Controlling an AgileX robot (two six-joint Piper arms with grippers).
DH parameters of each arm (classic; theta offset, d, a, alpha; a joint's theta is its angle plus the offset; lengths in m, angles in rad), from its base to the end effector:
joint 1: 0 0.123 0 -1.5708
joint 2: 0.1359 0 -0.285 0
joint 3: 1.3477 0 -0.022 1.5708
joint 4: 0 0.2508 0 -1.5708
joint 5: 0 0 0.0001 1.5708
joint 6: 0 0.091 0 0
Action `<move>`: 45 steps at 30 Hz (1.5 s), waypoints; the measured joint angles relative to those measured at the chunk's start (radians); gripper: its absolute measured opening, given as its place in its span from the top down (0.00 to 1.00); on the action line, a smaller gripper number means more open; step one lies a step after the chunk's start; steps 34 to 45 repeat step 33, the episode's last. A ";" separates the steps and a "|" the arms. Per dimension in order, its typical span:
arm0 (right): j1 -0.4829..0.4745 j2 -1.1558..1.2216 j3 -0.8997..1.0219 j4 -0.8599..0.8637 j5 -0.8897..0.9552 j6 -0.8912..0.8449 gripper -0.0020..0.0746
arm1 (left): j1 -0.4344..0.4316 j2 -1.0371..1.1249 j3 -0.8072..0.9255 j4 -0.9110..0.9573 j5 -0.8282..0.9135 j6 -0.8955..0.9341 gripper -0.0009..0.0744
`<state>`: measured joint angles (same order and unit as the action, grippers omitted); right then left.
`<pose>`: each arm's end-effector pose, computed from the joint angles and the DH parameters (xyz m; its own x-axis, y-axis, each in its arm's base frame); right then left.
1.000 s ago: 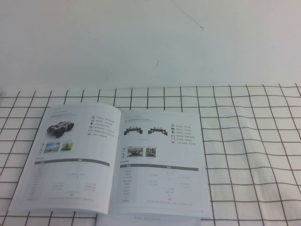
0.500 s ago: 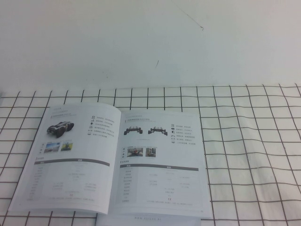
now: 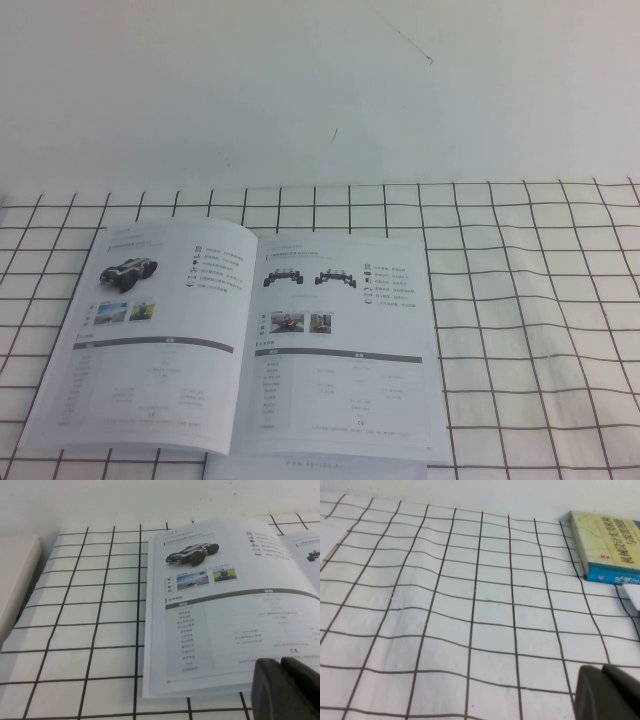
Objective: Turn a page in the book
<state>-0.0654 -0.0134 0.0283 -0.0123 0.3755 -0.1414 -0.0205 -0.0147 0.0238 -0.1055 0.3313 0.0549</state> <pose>0.0524 -0.0038 0.1706 -0.3050 -0.1326 -0.9431 0.0235 0.9889 -0.1466 0.0534 -0.0042 0.1762 -0.2510 -0.0397 -0.9672 0.0424 0.9977 -0.0520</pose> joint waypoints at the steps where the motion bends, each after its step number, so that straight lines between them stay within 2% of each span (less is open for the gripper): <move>1: 0.000 0.000 0.000 0.006 0.000 0.000 0.98 | 0.000 0.000 0.000 0.000 0.000 0.000 0.99; 45: -0.002 0.000 0.000 0.043 0.000 0.000 0.98 | 0.000 0.000 0.000 0.000 0.000 0.000 0.99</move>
